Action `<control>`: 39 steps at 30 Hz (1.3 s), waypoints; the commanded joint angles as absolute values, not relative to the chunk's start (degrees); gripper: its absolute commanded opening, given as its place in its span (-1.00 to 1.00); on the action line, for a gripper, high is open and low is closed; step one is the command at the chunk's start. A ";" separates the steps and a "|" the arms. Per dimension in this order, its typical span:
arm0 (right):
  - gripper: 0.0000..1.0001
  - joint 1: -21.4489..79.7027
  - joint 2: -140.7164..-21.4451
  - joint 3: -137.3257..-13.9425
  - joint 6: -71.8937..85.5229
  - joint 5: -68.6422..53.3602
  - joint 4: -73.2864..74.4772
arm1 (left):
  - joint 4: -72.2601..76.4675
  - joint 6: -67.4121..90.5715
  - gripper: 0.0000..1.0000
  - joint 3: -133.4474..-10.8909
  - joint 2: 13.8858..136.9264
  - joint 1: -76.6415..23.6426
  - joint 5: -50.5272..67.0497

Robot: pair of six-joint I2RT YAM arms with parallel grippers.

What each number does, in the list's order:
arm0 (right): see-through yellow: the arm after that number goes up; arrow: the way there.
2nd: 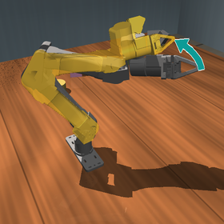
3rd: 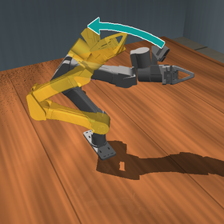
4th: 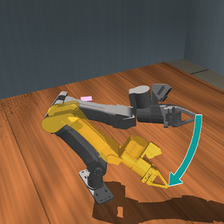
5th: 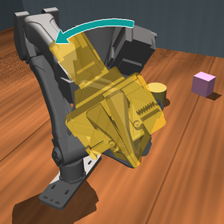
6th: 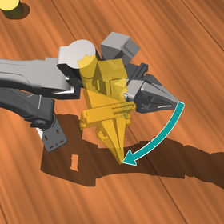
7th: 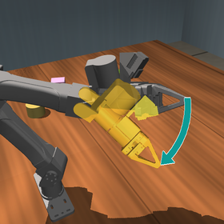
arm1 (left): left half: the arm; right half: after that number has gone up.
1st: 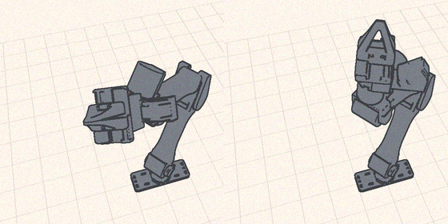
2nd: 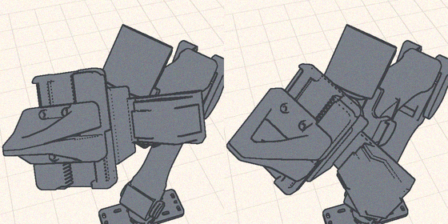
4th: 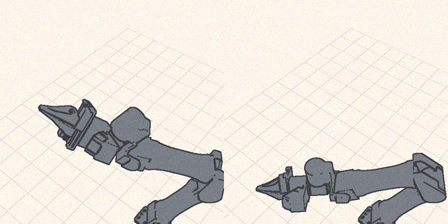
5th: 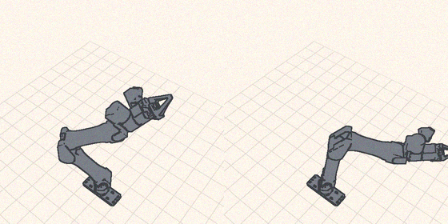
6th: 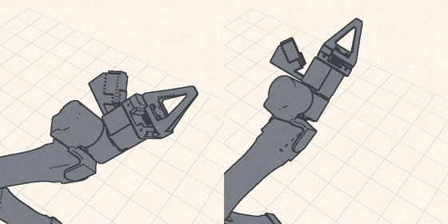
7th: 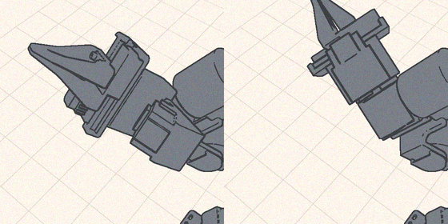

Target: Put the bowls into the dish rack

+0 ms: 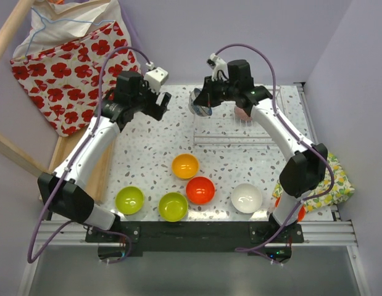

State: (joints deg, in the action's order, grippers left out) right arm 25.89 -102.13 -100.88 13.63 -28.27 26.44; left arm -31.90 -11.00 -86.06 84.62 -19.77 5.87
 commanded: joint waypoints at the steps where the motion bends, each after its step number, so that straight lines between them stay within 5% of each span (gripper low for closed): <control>1: -1.00 20.06 -98.44 -99.50 21.61 -37.26 19.16 | -25.75 -8.52 0.83 -85.51 88.05 -21.27 11.86; 8: -1.00 9.24 -99.57 -93.26 36.61 -44.72 9.25 | -25.84 -8.26 0.82 -92.89 97.28 -27.32 11.60; 20: -1.00 0.18 -116.97 -87.10 69.43 -58.63 -32.41 | -26.28 -10.28 0.80 -109.24 113.98 -31.29 13.98; 39: -1.00 -4.48 -125.77 -92.90 67.94 -56.86 -30.24 | -25.40 -9.23 0.80 -112.94 120.59 -33.75 13.36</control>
State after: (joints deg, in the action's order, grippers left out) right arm -4.45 -127.24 -89.58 68.75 -56.05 -29.06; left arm -27.40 -9.98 -110.89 120.86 -33.78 12.25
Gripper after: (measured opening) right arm 0.031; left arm 0.899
